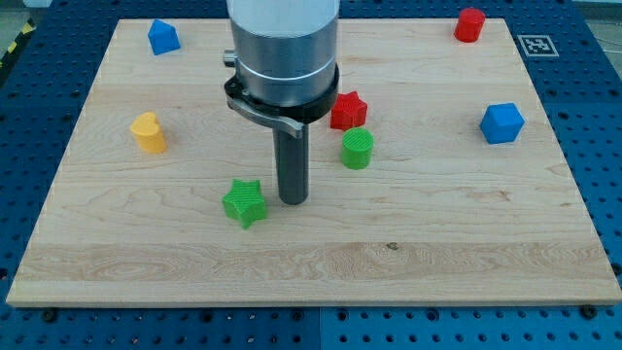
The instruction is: Slide the green star towards the bottom left side of the board
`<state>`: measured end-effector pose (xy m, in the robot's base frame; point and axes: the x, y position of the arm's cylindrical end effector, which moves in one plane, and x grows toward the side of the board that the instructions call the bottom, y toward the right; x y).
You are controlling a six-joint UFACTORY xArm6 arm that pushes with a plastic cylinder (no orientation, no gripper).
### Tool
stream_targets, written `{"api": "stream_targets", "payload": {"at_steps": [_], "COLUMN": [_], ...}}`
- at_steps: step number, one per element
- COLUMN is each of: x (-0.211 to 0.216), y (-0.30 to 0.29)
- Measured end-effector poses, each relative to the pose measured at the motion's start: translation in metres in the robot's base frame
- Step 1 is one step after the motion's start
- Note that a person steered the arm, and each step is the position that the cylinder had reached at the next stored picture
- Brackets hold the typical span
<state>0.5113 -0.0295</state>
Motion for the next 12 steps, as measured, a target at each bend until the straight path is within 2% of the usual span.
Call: {"api": "stream_targets", "payload": {"at_steps": [4,7,8,9,10,12], "x": [0.0,0.017,0.016,-0.004,0.012,0.013], "y": [-0.028,-0.038,-0.037,-0.033,-0.033,-0.067]}}
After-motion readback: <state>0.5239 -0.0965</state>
